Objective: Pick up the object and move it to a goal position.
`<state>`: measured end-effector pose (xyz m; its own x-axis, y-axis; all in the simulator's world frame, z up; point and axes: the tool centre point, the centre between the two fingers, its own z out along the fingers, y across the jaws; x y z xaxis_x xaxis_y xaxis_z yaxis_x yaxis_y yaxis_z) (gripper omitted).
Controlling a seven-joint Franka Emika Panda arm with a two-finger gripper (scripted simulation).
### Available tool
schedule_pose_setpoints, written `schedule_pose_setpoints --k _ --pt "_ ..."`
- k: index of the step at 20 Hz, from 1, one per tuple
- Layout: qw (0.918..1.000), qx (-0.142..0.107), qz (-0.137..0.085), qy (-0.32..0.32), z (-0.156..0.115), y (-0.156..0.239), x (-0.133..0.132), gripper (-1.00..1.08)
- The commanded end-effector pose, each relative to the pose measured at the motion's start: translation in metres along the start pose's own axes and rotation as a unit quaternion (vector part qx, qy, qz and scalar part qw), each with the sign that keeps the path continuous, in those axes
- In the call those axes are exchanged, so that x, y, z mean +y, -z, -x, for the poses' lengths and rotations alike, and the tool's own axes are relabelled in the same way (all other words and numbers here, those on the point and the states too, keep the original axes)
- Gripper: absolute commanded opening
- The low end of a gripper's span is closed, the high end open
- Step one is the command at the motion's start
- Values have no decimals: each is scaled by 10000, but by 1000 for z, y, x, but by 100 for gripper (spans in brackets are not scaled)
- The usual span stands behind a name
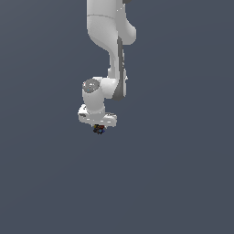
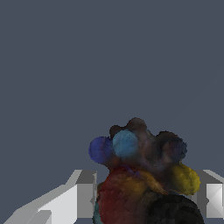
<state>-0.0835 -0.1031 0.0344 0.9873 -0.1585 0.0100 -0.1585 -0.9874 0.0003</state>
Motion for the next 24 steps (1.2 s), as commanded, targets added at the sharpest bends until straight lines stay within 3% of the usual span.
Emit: schedule_pose_setpoints --k 1,14,24 --pt "10000 -50 -1 8 4 -5 -1 -100" --pt "10000 -1 -1 2 2 12 -5 -100" --pt "10000 -8 -1 1 8 69 -30 -100"
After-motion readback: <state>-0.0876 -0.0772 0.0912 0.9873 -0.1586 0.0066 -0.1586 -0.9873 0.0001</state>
